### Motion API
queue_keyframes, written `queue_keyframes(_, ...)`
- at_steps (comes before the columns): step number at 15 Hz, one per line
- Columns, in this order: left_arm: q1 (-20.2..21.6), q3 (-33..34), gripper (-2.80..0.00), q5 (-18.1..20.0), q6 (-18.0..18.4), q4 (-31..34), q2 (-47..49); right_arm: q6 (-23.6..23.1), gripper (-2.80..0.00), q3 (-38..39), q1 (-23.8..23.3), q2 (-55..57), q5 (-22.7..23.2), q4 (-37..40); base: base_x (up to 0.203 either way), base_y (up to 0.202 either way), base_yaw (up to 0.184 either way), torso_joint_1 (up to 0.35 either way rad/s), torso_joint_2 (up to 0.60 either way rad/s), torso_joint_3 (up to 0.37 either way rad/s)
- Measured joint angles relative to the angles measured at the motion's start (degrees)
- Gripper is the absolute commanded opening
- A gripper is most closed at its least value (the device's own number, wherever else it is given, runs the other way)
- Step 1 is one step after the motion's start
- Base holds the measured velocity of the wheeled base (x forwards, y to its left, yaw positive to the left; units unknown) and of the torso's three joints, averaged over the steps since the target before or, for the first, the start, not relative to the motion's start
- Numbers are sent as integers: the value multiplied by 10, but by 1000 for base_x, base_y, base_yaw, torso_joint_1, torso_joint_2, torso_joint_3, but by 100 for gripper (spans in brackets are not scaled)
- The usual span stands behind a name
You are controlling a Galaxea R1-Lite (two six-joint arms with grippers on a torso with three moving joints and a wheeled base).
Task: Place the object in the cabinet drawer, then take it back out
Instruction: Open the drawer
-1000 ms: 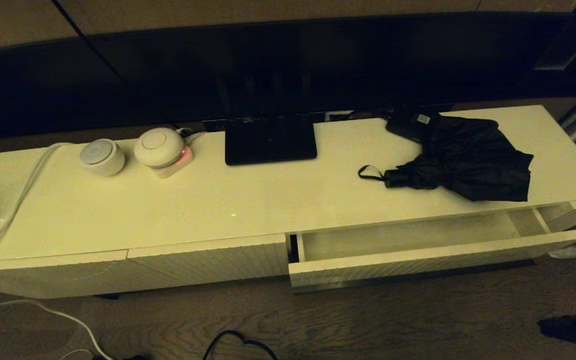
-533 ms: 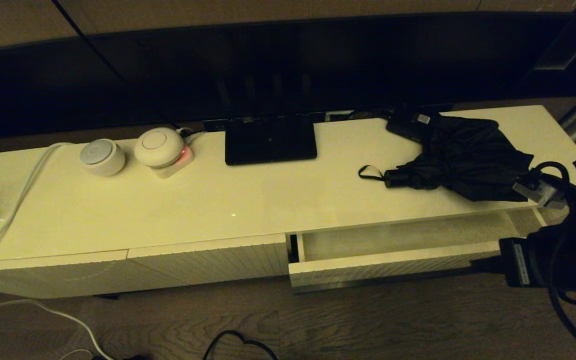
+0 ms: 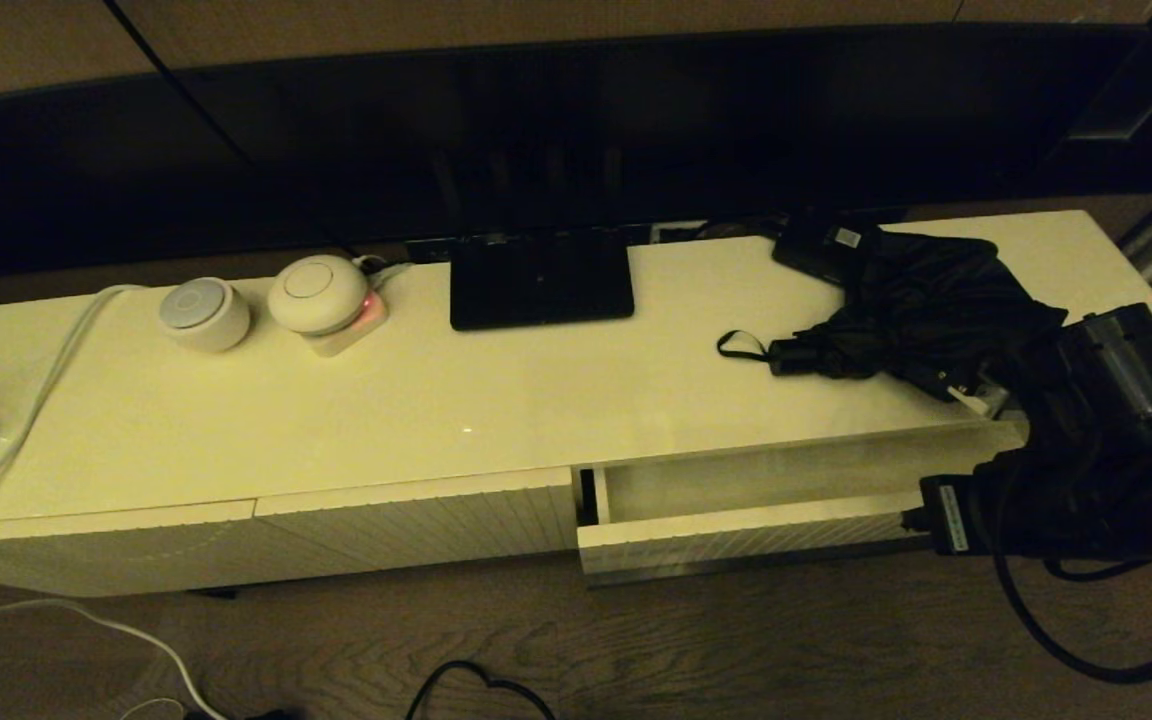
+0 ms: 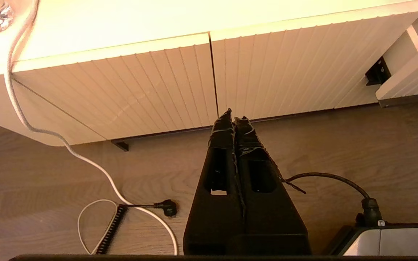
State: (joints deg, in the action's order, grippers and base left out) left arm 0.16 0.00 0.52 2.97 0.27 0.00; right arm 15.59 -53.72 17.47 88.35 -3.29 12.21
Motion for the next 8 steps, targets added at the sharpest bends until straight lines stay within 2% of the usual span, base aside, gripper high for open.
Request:
queue_keyframes(3,0,0,-280,0,1,0,0,-22,-280,22,0,19,-42,-53,0,0,0,0,0,0)
queue_keyframes(8,0,0,-280,0,0,0,0,-43,-280,31,-19,12,-44,-89,0,0,0,0,0,0)
